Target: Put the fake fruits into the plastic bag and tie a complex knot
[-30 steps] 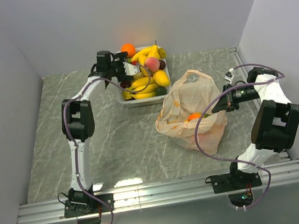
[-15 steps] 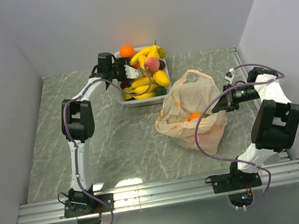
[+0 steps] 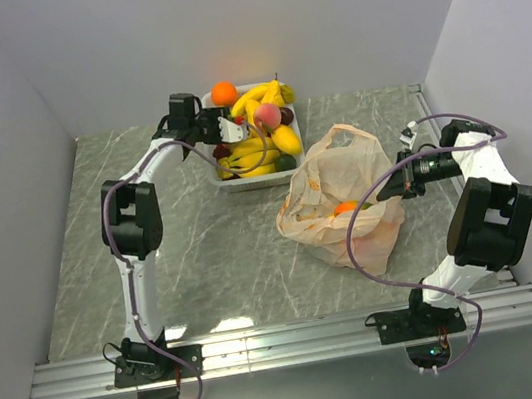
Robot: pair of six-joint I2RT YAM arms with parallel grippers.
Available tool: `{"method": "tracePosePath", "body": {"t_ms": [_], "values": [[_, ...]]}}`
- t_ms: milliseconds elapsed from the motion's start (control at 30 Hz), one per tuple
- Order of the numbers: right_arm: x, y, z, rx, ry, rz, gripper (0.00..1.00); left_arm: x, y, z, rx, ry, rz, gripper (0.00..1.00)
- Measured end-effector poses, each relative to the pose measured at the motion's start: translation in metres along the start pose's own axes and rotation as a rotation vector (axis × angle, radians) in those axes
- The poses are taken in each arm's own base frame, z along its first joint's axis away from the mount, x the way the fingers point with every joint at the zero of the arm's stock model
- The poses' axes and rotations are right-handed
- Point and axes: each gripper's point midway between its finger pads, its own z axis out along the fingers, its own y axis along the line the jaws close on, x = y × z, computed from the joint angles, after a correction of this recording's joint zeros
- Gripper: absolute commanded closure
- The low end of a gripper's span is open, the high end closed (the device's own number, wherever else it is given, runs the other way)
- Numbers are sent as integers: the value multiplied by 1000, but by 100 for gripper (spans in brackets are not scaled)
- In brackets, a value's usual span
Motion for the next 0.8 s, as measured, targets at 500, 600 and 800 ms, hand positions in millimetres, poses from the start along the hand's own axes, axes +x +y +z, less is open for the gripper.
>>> {"method": "tracePosePath", "body": {"t_ms": [500, 600, 800], "values": [[-1, 0, 0, -4, -3, -1, 100, -1, -6, -7, 30, 8, -20, 6], [-1, 1, 0, -7, -3, -1, 100, 0, -4, -8, 34, 19, -21, 5], [-1, 1, 1, -13, -4, 2, 100, 7, 14, -2, 8, 46, 16, 5]]}}
